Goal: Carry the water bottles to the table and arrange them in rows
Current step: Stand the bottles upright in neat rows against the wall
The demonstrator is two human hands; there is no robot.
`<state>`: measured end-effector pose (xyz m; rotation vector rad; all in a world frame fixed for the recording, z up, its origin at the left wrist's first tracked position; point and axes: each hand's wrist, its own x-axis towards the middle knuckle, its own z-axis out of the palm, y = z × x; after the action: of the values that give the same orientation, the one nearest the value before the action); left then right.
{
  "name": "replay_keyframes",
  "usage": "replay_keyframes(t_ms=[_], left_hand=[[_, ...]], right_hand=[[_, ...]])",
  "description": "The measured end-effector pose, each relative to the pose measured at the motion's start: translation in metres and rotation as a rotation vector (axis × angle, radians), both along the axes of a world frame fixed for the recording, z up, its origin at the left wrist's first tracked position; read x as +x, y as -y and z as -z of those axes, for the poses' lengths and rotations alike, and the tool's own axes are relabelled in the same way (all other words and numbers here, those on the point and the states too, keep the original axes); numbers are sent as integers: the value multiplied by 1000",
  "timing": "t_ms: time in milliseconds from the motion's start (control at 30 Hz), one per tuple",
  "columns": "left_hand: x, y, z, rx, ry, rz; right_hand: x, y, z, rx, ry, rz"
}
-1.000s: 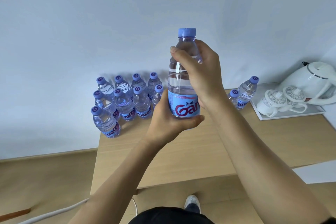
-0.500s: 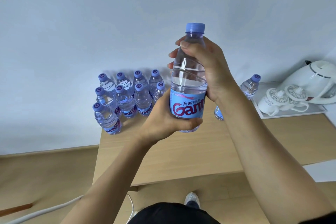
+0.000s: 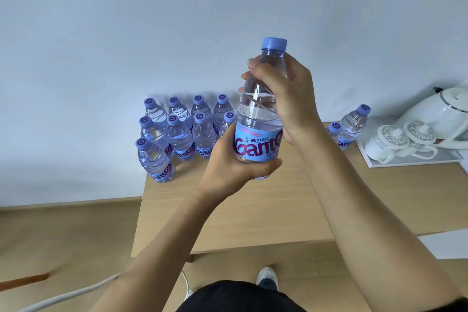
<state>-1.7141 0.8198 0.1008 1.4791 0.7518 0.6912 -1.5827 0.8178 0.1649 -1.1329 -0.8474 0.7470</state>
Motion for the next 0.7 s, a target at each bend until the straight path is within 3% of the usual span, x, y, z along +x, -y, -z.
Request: replay_keyframes(t_ms=[700], left_hand=[[-76, -4, 70, -152, -13, -72]], right_hand=[[-75, -31, 77, -271, -15, -125]])
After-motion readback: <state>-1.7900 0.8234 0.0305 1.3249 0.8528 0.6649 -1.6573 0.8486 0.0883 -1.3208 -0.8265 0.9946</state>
